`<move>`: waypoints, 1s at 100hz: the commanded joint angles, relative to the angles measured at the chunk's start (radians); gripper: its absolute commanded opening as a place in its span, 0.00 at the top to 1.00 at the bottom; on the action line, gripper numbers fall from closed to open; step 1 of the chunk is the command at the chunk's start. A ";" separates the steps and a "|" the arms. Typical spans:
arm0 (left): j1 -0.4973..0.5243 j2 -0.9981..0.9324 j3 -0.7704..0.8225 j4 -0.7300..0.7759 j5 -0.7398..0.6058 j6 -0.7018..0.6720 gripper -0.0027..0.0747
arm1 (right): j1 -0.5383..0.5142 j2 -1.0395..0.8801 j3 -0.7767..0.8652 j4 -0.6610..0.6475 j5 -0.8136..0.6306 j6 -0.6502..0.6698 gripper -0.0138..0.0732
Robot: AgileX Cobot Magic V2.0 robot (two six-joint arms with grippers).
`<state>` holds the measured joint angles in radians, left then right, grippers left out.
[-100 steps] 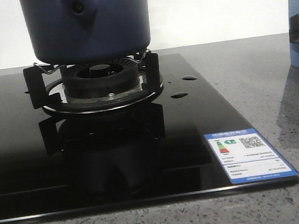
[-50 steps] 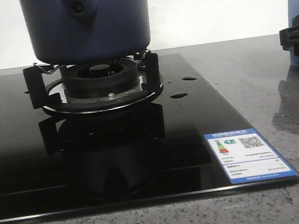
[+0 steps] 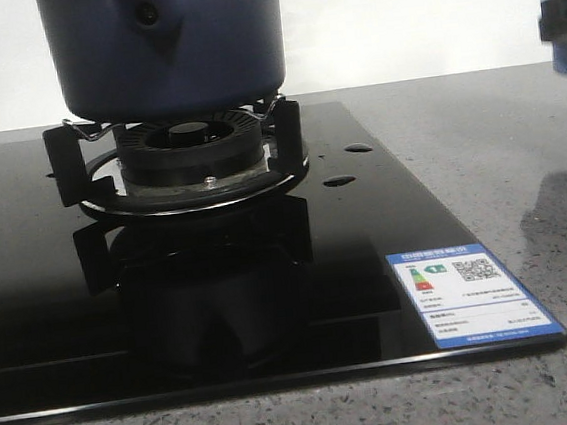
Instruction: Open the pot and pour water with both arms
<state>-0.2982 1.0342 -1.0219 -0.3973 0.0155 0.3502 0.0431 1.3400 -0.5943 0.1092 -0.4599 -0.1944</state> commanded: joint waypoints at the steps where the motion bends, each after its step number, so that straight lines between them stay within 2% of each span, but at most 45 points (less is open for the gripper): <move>1: 0.003 -0.025 -0.037 0.001 -0.103 -0.008 0.47 | 0.023 -0.104 -0.075 -0.072 0.013 0.001 0.50; 16: 0.003 -0.025 -0.037 0.001 -0.103 -0.008 0.47 | 0.089 -0.167 -0.193 -0.109 0.201 0.001 0.50; 29: 0.003 -0.025 -0.037 0.001 -0.103 -0.008 0.47 | 0.151 -0.161 -0.330 -0.142 0.399 0.001 0.50; 44: 0.003 -0.025 -0.037 0.001 -0.103 -0.008 0.47 | 0.243 -0.131 -0.461 -0.198 0.548 -0.004 0.50; 74: 0.003 -0.025 -0.037 0.001 -0.103 -0.008 0.47 | 0.423 0.006 -0.691 -0.394 0.778 -0.040 0.50; 100: 0.003 -0.025 -0.037 0.001 -0.103 -0.008 0.47 | 0.532 0.139 -0.872 -0.670 0.955 -0.040 0.50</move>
<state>-0.2982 1.0326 -1.0219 -0.3973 0.0155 0.3502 0.5543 1.4823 -1.3770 -0.4405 0.5144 -0.2269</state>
